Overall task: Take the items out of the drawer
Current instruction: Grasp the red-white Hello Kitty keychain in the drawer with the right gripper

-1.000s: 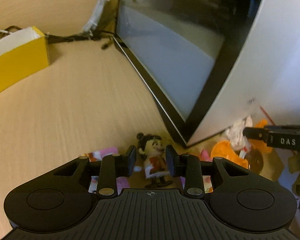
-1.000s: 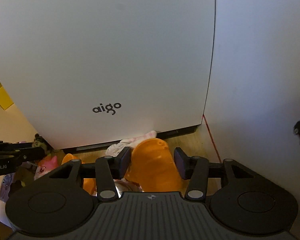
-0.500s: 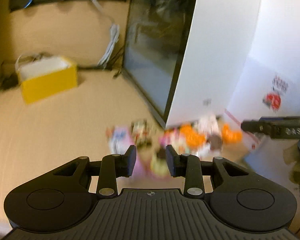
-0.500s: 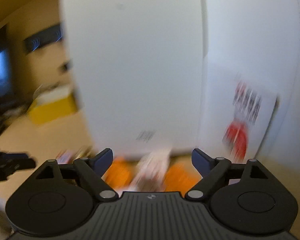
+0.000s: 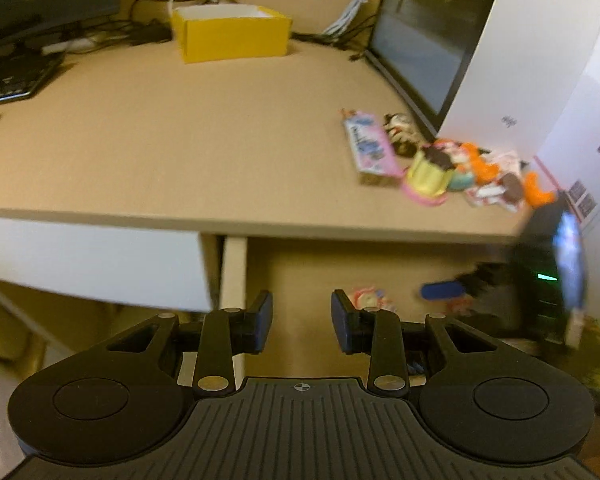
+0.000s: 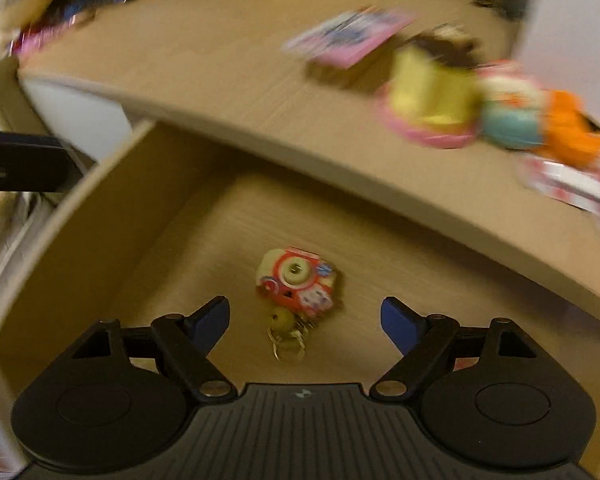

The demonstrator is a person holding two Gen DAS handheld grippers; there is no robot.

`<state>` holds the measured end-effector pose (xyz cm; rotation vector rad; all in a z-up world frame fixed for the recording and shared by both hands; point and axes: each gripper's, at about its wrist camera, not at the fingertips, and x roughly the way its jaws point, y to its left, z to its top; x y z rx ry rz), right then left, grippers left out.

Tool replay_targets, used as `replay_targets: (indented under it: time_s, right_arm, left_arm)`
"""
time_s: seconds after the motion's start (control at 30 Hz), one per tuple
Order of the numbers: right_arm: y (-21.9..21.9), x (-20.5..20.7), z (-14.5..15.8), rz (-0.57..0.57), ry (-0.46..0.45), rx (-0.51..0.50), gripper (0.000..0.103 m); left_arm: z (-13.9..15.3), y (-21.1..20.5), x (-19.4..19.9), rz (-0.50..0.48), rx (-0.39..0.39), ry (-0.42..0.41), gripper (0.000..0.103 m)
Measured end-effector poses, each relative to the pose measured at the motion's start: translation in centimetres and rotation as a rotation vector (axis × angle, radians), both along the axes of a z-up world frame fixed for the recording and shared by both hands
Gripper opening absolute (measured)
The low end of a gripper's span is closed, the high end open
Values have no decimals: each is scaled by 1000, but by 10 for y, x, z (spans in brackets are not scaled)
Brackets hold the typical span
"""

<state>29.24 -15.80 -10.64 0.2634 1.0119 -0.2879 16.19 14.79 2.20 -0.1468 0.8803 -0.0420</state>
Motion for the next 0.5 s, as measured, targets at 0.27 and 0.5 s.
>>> replay_targets:
  time_s: [0.27,0.5]
  right_arm:
    - [-9,42,-39,0,68,16,58]
    - [-13,7,6,-63,31,-1,58]
  left_arm:
    - [3,-2,-9,35,47,23,35]
    - [2,-26,-1,-56,54,27,35]
